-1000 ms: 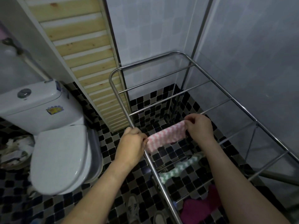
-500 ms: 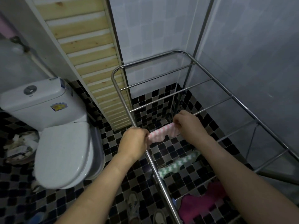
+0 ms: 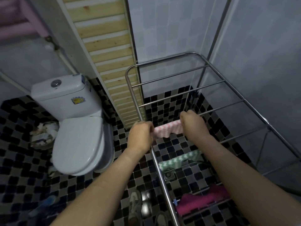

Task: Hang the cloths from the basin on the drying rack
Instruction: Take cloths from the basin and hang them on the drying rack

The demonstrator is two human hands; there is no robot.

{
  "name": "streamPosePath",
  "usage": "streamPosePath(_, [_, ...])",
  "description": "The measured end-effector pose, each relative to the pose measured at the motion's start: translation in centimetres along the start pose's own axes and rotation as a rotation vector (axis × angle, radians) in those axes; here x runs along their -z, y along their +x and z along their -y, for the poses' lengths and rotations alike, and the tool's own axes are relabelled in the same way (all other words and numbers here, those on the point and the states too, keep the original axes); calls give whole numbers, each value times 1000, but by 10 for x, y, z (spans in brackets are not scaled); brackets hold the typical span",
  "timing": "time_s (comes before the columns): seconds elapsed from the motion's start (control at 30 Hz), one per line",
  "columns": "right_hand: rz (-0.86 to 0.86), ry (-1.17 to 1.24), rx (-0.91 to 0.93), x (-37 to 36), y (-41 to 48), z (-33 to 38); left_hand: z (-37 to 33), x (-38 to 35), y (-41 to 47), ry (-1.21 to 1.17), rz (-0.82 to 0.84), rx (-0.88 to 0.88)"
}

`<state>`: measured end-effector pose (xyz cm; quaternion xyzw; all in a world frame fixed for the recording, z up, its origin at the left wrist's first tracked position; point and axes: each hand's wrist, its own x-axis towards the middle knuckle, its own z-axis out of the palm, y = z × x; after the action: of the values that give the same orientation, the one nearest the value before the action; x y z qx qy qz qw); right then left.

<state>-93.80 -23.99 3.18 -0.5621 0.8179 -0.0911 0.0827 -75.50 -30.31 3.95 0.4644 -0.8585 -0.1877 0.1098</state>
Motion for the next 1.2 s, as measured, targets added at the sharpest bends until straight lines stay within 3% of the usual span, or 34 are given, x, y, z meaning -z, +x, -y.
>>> streamPosePath(0.17, [56, 45, -36, 10, -7, 6, 3, 8, -19, -44, 22, 9])
streamPosePath(0.33, [24, 231, 20, 24, -12, 31, 12, 33, -46, -255, -50, 105])
streamPosePath(0.5, [99, 420, 133, 39, -28, 83, 38, 61, -81, -493, -169, 224])
streamPosePath(0.83, [266, 653, 353, 29, -72, 214, 101, 116, -167, -531, -398, 377])
streamPosePath(1.07, [626, 978, 377, -11, -141, 343, 180, 150, -280, -551, -593, 615])
streamPosePath(1.2, [881, 1164, 200, -38, -177, 392, 216, 158, -336, -620, -615, 730])
